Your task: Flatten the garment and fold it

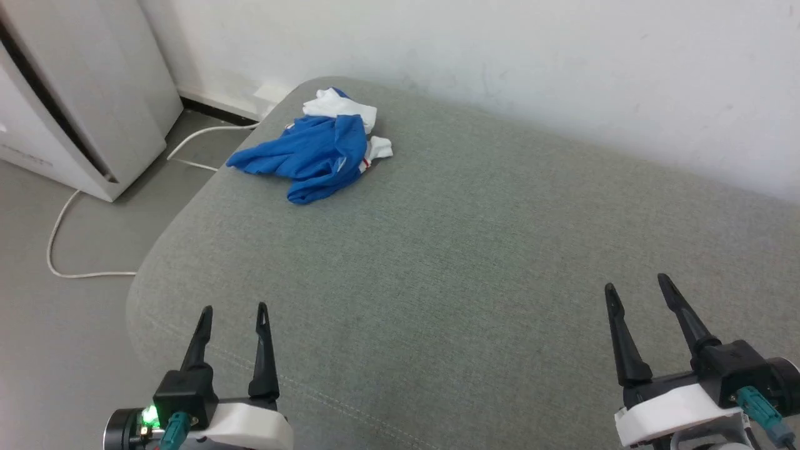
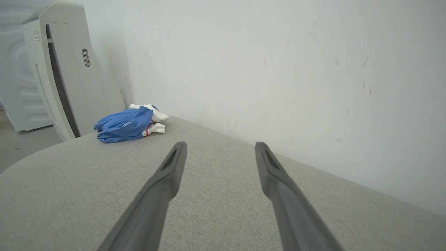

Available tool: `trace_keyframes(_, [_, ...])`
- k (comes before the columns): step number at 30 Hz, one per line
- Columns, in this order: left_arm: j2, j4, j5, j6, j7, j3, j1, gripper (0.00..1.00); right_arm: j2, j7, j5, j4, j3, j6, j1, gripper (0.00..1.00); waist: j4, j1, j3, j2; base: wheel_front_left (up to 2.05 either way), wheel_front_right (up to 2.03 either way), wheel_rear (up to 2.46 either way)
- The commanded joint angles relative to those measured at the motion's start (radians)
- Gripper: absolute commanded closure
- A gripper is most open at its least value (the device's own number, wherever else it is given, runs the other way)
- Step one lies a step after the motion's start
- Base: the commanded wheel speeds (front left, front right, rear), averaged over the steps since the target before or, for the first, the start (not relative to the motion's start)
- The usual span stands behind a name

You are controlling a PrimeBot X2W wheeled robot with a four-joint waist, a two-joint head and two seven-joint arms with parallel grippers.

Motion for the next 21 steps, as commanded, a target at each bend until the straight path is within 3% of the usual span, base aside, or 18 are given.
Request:
trace_keyframes(1, [-0.003, -0.005, -0.006, 0.013, -0.012, -0.007, 0.006, 0.00, 0.003, -0.011, 0.001, 0.004, -0.003, -0.002, 0.010, 0.00, 0.014, 0.0000, 0.001, 0.0000, 0.00, 0.00, 0.00])
trace_keyframes(21, [-0.003, -0.016, -0.030, 0.035, -0.051, -0.025, 0.019, 0.00, 0.003, -0.051, -0.002, 0.028, -0.008, -0.002, 0.016, 0.00, 0.098, 0.0000, 0.003, 0.0000, 0.00, 0.00, 0.00])
